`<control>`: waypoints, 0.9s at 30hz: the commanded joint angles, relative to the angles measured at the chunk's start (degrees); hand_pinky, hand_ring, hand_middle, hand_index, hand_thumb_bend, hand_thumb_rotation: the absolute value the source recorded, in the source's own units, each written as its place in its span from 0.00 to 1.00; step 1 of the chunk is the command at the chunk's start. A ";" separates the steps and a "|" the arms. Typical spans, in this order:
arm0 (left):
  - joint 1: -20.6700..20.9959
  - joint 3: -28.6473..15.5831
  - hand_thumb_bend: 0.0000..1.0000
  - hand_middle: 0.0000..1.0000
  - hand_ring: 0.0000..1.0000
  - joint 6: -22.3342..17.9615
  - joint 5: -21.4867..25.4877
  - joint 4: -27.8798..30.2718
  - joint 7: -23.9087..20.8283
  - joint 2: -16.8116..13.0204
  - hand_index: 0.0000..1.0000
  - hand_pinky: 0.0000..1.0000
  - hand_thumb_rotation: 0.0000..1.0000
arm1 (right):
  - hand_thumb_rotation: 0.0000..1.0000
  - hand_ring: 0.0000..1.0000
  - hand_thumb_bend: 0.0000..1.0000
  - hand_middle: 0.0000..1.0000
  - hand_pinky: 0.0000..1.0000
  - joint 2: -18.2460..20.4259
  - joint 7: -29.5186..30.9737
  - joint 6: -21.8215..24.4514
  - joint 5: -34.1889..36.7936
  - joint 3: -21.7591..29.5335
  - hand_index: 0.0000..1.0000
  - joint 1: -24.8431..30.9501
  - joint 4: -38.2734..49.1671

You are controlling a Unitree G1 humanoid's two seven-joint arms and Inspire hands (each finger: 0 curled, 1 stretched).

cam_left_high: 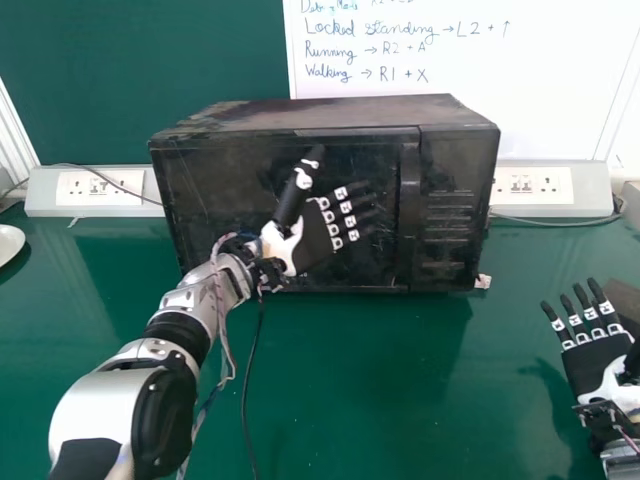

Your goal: Open the door of oven

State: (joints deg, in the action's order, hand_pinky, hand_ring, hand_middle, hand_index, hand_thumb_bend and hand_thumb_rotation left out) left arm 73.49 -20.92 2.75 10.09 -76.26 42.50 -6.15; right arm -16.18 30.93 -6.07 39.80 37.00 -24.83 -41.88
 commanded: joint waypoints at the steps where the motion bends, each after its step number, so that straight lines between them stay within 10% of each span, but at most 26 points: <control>1: 1.88 0.85 0.99 0.97 0.91 -0.07 -0.67 -0.27 -0.57 0.67 0.94 0.76 0.78 | 0.97 1.00 1.00 1.00 0.95 2.34 -0.22 0.49 -0.06 -0.40 1.00 1.23 -2.01; 27: 6.99 5.98 0.89 1.00 0.98 -1.10 -5.72 -0.26 -1.72 3.55 0.99 0.86 0.90 | 0.96 1.00 1.00 1.00 0.97 2.53 0.52 0.60 0.12 -0.42 1.00 0.86 -2.67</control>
State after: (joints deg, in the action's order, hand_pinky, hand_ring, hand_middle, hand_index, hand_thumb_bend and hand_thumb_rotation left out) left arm 79.14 -15.81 1.62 4.89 -76.43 40.76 -3.11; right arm -16.01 31.46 -6.06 39.76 36.80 -25.75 -42.58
